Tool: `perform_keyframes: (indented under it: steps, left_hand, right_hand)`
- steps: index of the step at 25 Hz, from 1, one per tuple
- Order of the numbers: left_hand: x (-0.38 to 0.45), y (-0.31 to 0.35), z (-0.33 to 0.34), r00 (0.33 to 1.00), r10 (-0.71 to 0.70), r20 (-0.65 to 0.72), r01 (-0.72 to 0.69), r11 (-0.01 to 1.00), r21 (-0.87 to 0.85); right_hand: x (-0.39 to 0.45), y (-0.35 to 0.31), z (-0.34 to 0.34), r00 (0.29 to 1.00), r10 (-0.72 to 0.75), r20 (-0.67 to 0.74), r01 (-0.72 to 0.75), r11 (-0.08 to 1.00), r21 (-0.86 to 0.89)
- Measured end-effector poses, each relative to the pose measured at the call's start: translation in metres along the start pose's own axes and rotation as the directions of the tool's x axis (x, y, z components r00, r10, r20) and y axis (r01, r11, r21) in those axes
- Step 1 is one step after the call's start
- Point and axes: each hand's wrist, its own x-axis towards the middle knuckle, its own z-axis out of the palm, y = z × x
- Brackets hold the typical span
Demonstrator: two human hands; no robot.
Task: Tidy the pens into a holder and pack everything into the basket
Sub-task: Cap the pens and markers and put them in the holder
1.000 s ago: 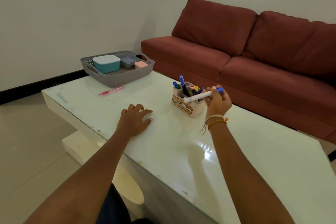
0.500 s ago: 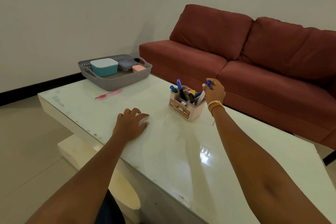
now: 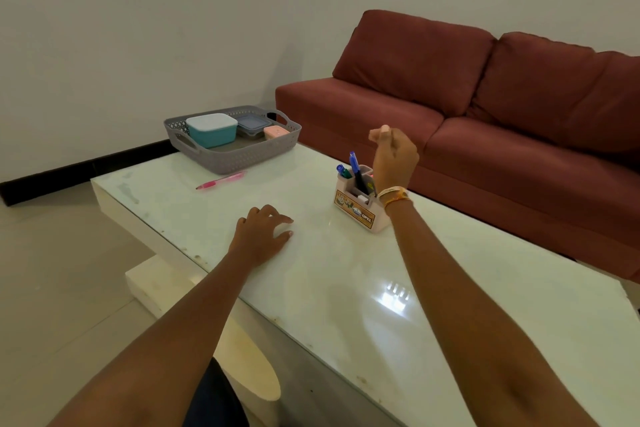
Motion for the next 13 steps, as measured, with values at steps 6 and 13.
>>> perform_keyframes:
  steps: [6, 13]
  left_hand:
    - [0.011, -0.041, -0.012, 0.976, -0.155, -0.151, 0.114, 0.962, -0.247]
    - [0.047, -0.085, -0.018, 0.895, -0.356, -0.269, 0.402, 0.904, 0.142]
  right_hand:
    - [-0.081, 0.030, 0.103, 0.778, 0.173, 0.604, -0.080, 0.981, -0.177]
    - [-0.104, 0.090, 0.136, 0.759, 0.255, 0.599, -0.103, 0.956, -0.276]
